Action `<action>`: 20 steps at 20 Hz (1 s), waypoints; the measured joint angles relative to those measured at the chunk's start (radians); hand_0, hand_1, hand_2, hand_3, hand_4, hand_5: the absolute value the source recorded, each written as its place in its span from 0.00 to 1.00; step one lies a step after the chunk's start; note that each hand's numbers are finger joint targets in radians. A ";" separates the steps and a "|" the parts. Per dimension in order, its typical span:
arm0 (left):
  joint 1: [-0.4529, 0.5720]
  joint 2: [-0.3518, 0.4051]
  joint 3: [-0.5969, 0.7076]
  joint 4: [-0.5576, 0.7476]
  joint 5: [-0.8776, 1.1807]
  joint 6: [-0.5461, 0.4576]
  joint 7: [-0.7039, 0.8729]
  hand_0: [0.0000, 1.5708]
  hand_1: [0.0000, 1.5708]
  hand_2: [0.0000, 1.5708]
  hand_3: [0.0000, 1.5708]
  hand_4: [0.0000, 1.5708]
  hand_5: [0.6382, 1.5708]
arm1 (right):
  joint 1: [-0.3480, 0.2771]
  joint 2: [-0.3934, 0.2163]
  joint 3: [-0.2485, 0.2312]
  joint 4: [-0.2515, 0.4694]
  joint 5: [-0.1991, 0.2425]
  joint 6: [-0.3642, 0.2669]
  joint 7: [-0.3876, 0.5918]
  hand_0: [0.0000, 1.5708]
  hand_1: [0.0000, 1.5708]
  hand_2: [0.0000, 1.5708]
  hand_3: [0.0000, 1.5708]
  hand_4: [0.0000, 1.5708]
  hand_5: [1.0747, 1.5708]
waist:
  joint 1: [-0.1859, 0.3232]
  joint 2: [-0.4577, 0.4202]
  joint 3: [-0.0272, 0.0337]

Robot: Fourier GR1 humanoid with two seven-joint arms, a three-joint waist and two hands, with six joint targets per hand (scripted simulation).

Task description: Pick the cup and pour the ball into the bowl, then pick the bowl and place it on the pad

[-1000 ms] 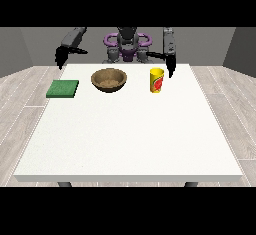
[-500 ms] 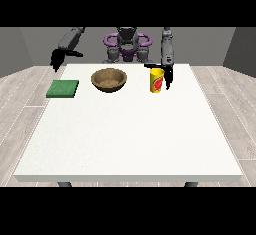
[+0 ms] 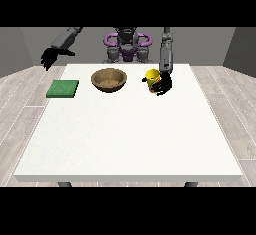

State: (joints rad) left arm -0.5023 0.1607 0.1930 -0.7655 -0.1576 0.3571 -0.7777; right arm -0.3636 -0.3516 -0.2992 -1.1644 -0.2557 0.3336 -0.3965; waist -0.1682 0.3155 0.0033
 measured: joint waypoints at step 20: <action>-0.094 -0.087 -0.356 -0.069 -0.484 0.192 0.559 0.88 0.88 1.00 1.00 0.73 1.00 | 0.084 -0.122 -0.103 0.386 0.024 0.050 -0.079 0.00 0.00 0.00 0.00 0.00 0.98 | 0.183 -0.316 -0.0015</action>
State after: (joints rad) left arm -0.5959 0.0733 -0.1625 -0.8347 -0.6419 0.5488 -0.2190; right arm -0.2799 -0.4737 -0.4019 -0.7785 -0.2316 0.3835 -0.4755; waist 0.0147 -0.0007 0.0017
